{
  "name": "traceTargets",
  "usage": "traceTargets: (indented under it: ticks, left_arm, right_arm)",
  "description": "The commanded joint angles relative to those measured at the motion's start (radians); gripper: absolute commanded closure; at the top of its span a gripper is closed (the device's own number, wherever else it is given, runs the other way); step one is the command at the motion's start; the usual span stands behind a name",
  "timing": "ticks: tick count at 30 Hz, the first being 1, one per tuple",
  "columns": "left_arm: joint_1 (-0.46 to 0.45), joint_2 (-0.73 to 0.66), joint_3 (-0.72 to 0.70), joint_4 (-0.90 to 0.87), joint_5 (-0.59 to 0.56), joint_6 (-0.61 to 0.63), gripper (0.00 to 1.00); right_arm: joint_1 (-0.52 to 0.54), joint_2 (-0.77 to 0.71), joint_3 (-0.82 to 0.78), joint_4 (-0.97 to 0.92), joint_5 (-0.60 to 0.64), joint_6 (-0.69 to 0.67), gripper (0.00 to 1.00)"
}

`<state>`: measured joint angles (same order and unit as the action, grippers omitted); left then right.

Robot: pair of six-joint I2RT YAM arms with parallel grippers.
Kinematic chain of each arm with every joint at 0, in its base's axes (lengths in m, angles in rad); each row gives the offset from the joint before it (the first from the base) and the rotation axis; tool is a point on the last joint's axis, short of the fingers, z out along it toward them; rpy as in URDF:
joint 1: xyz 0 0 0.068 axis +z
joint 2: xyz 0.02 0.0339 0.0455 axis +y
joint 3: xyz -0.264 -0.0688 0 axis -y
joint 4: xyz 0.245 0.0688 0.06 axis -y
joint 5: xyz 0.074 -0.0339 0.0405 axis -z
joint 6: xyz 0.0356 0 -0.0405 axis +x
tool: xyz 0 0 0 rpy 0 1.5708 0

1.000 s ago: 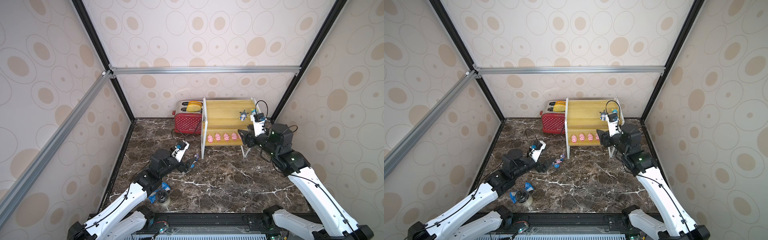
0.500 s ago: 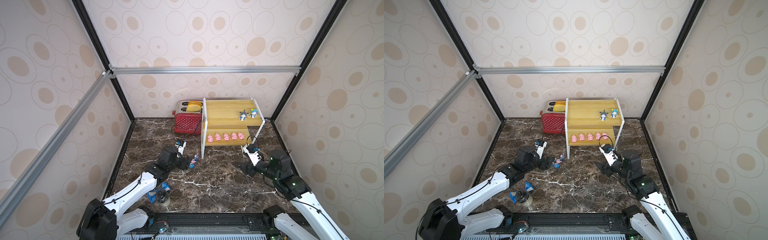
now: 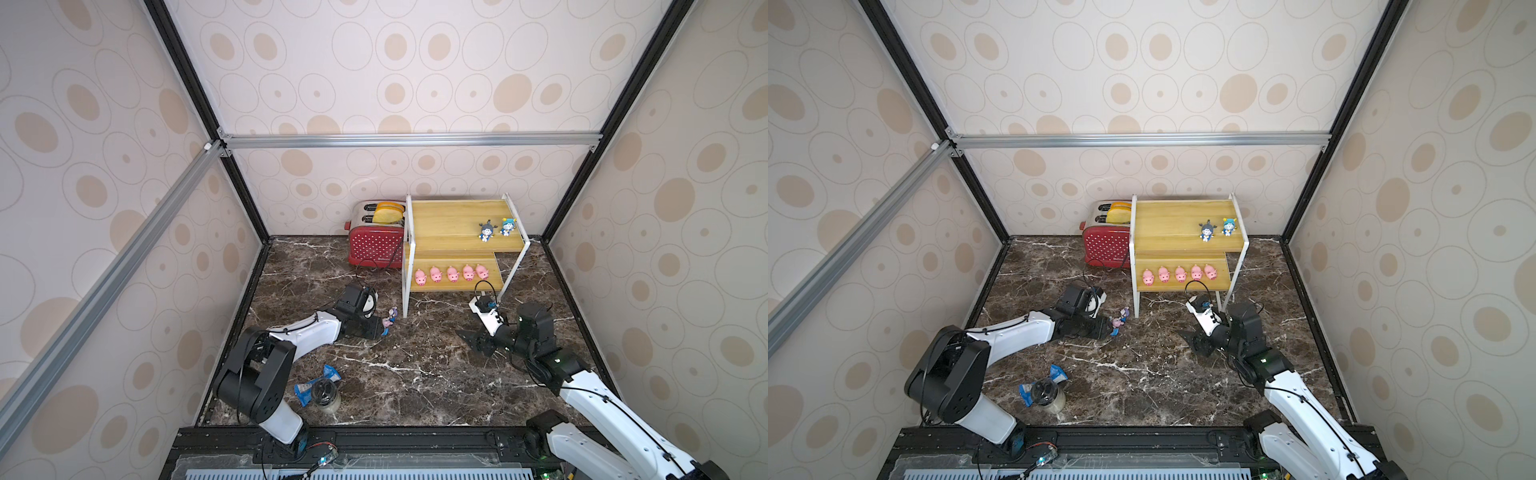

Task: Organize plastic toys on shelves
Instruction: Pick up the plastic toy at the center of the board.

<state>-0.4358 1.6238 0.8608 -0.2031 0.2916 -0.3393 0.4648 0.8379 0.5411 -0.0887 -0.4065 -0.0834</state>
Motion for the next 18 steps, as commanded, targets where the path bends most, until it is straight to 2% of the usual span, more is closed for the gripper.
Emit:
traceTargets:
  ticks: [1,7,12,16,18]
  left_arm:
    - [0.032,0.061,0.077,-0.070,0.101,-0.007,0.56]
    - [0.021,0.057,0.023,-0.080,0.158,-0.006,0.59]
    - [-0.051,0.032,-0.007,-0.094,0.182,-0.008,0.66]
    - [-0.075,-0.056,-0.067,-0.054,0.197,-0.021,0.63]
    - [-0.075,-0.116,-0.053,-0.113,0.128,0.051,0.60]
  right_arm:
    - [0.017,0.009,-0.012,0.039,-0.004,0.014,0.28]
    - [0.039,0.033,-0.013,0.039,-0.004,0.005,0.28]
    - [0.070,0.077,-0.007,0.066,-0.015,0.005,0.28]
    - [0.079,0.112,-0.007,0.088,-0.011,0.012,0.28]
    - [0.079,0.119,-0.009,0.092,-0.012,0.015,0.28]
